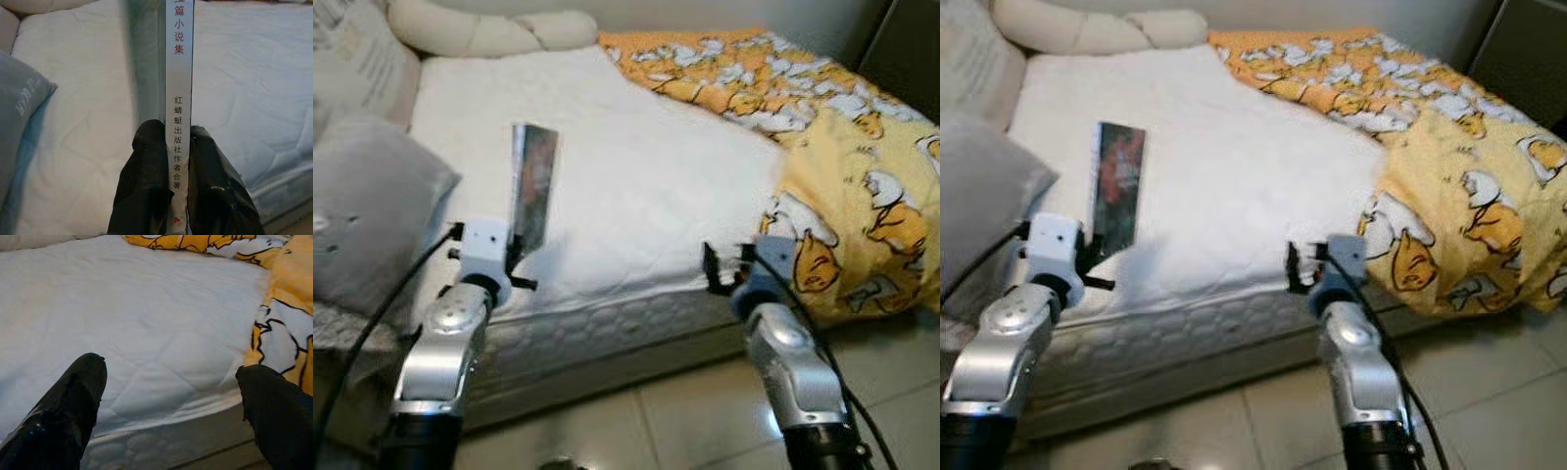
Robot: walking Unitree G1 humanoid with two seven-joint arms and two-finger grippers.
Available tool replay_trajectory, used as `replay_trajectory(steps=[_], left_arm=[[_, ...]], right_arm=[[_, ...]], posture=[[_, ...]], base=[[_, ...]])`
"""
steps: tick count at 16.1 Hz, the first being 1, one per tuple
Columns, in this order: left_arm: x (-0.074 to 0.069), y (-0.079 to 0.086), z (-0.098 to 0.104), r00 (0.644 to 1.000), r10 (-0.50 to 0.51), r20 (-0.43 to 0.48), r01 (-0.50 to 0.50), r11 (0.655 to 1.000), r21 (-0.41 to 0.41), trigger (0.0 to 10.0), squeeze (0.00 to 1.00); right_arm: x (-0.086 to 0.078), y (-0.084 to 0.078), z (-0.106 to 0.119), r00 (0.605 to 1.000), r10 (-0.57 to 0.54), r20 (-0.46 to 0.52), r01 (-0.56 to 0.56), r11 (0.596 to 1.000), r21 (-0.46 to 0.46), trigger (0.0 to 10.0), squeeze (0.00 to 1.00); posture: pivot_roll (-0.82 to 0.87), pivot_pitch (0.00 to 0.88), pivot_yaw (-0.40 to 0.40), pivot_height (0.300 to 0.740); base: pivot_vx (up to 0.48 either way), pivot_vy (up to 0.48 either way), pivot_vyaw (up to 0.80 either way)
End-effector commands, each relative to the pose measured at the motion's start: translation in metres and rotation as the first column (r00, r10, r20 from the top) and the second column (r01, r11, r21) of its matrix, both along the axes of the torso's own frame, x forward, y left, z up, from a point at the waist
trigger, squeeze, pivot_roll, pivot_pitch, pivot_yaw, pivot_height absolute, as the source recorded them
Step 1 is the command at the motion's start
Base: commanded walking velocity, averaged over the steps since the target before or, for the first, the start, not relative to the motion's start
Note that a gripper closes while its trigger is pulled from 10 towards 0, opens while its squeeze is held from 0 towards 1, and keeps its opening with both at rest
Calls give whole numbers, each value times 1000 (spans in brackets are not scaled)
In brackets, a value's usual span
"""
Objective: Clean up the room
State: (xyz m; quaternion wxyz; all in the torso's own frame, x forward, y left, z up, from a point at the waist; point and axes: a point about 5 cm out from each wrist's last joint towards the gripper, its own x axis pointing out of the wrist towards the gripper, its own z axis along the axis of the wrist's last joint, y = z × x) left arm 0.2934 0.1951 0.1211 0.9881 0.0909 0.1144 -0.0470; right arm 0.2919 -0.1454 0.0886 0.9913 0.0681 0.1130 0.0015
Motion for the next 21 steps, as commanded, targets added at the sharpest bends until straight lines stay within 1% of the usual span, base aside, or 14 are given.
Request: replay_trajectory(steps=[1, 6, 7, 8, 10, 17, 19, 21], left_arm=[[4, -7, 13, 997, -33, 66, 33, 999, 6, 10000, 0], [6, -3, 17, 996, -11, 89, 12, 1000, -15, 10000, 0], [6, -3, 17, 996, -11, 88, 12, 1000, -16, 10000, 0], [6, -3, 17, 996, -11, 88, 13, 1000, -17, 10000, 0], [6, -3, 17, 996, -11, 89, 12, 1000, -17, 10000, 0], [6, -2, 16, 996, -3, 88, 5, 1000, -25, 10000, 0], [7, -2, 17, 996, 3, 88, -1, 1000, -27, 10000, 0], [7, -1, 17, 996, 6, 89, -4, 1000, -29, 10000, 0]], right_arm=[[1, -2, 3, 1000, -5, 15, 5, 1000, -10, 10000, 0], [2, 3, 7, 999, 22, 34, -23, 999, 33, 10000, 0], [2, 6, 8, 998, 58, 38, -59, 998, 24, 10000, 0], [2, 8, 9, 996, 81, 41, -82, 997, 12, 10000, 0], [2, 8, 8, 997, 71, 39, -72, 997, 29, 10000, 0], [2, 6, 8, 996, 82, 35, -83, 997, 6, 10000, 0], [3, 7, 8, 994, 107, 33, -107, 994, -5, 10000, 0], [2, 10, 8, 991, 131, 33, -131, 991, -12, 10000, 0]], posture=[[-6, 0, -22, 740], [-6, 0, -18, 740], [-6, 0, -18, 740], [-6, 0, -18, 740], [-5, 0, -20, 740], [-5, 0, -20, 740], [-5, 0, -20, 740], [-5, 0, -20, 740]], base=[[0, 0, 0], [0, 0, 0], [0, 0, 0], [244, 0, 800], [240, 0, 800], [247, 0, 0], [283, 0, 0], [296, 0, 800]])
